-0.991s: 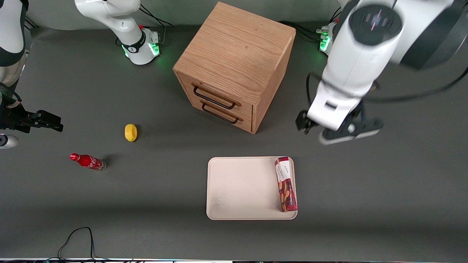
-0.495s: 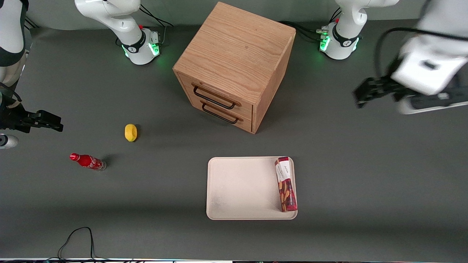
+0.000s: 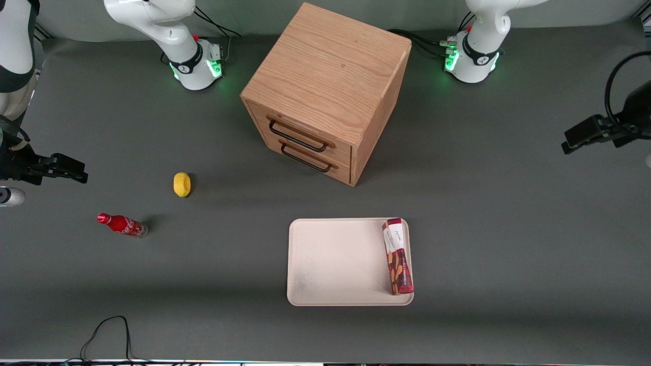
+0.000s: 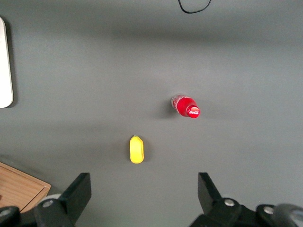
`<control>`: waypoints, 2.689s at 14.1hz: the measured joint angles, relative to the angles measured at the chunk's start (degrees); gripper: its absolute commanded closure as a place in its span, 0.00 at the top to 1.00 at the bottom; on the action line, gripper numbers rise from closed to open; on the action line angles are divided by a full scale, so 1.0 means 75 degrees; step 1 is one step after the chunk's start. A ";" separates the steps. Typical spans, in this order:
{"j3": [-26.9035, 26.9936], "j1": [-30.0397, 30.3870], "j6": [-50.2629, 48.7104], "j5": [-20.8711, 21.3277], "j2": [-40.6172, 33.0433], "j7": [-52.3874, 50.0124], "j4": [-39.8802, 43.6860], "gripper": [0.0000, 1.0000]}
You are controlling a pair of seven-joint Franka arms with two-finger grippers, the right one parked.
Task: Place red cookie box on tray
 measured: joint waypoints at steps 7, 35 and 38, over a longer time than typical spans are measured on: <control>0.1351 -0.0884 0.1155 -0.0218 -0.0859 0.0576 -0.1754 1.00; 0.1708 -0.1125 0.0803 -0.0244 -0.0970 0.1060 -0.2168 1.00; 0.1711 -0.1125 0.0800 -0.0244 -0.0970 0.1064 -0.2167 1.00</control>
